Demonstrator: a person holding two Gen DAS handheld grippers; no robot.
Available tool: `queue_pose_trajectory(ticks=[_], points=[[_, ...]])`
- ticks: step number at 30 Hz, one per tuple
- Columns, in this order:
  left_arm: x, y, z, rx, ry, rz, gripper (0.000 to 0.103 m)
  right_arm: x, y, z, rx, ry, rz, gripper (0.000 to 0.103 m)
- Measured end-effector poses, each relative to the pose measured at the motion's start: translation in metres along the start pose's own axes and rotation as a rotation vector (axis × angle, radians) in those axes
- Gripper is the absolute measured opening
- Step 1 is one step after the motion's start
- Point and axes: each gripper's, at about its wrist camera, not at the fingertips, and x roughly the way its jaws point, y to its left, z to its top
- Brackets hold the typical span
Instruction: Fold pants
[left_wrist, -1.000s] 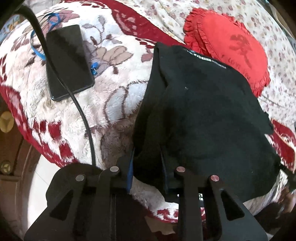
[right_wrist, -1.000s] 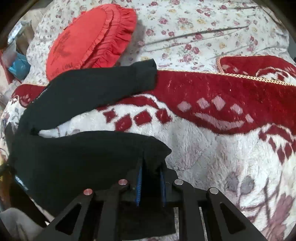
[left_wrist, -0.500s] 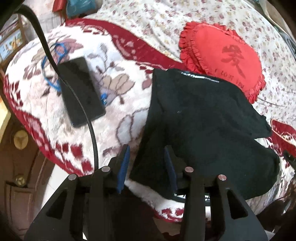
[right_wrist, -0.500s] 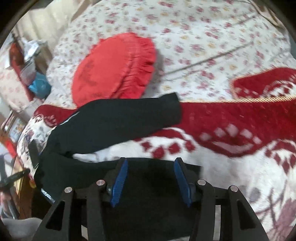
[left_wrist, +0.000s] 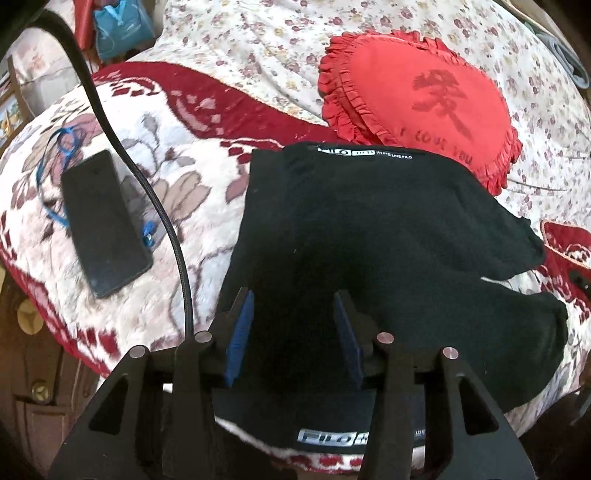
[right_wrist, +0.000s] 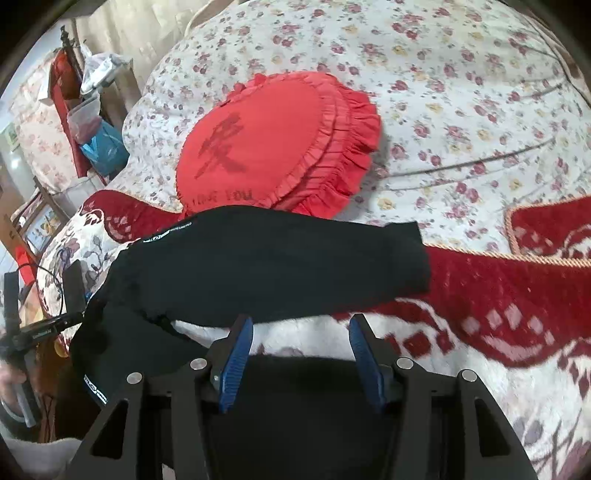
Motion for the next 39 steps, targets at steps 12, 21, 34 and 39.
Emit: queue_pose_trajectory(ticks=[12,21,34,39], points=[[0.03,-0.016,0.033,0.051,0.008,0.003,0.059,0.043,0.046,0.042,-0.118,-0.044,0.088,0.053],[0.053,-0.007,0.074,0.069,0.021,-0.04,0.062,0.095,0.074,0.083,-0.292,0.036,0.115,0.057],[0.115,-0.01,0.141,0.165,0.11,-0.149,0.062,0.21,0.078,0.124,-0.478,0.245,0.106,0.063],[0.146,-0.016,0.157,0.223,0.151,-0.163,0.062,0.223,0.085,0.122,-0.558,0.251,0.093,0.053]])
